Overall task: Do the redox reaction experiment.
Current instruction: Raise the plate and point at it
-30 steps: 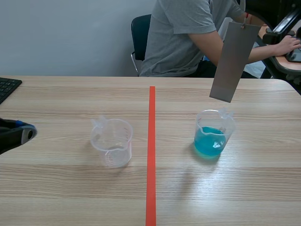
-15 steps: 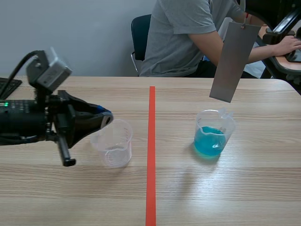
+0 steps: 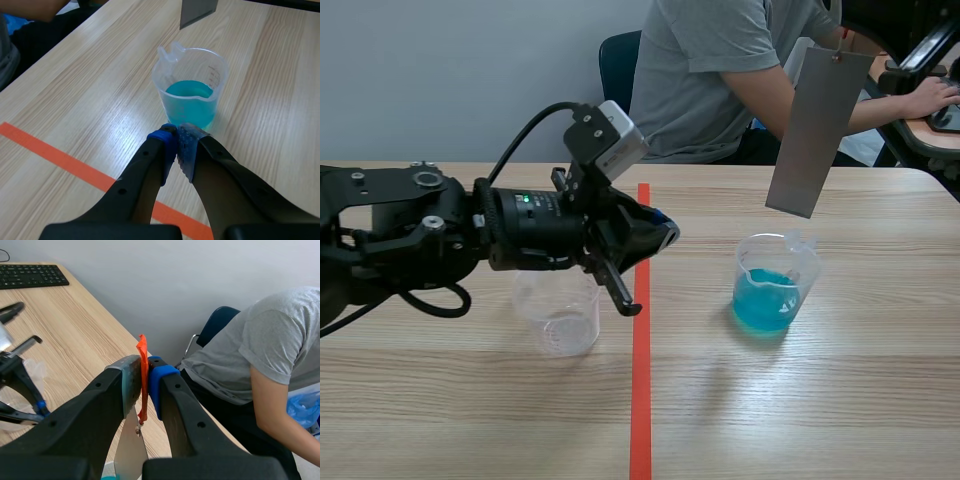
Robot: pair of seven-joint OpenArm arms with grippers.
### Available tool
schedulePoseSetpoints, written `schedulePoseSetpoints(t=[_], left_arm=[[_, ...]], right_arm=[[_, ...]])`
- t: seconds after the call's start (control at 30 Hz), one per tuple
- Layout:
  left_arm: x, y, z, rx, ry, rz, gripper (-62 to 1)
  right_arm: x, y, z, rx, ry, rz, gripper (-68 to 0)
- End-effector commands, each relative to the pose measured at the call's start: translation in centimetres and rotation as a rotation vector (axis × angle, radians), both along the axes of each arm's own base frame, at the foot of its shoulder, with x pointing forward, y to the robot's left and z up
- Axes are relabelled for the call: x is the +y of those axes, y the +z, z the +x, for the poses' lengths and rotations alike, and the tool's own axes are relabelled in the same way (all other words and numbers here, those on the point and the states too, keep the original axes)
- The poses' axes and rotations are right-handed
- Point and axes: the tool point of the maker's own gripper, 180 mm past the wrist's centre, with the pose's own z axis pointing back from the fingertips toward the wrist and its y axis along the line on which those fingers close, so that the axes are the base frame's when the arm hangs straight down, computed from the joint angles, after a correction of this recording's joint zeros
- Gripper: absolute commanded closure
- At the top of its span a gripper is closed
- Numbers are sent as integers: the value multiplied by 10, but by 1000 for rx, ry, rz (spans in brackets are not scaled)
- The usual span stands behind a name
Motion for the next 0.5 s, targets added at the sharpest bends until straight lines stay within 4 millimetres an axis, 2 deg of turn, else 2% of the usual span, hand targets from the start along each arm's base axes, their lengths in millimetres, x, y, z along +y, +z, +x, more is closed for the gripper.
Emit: schedulePoseSetpoints(t=[0.0,0.33,0.47], left_arm=[[-12,15,5,-25,-12,-38,-31],[-48,18,24,-34,-13,-52,-31],[-60,16,25,-25,-16,-50,-31]], right_arm=[[-1,11,-1,-34,10,3,-13],[-1,11,-1,-34,10,3,-13],[-1,11,-1,-34,11,3,-13]])
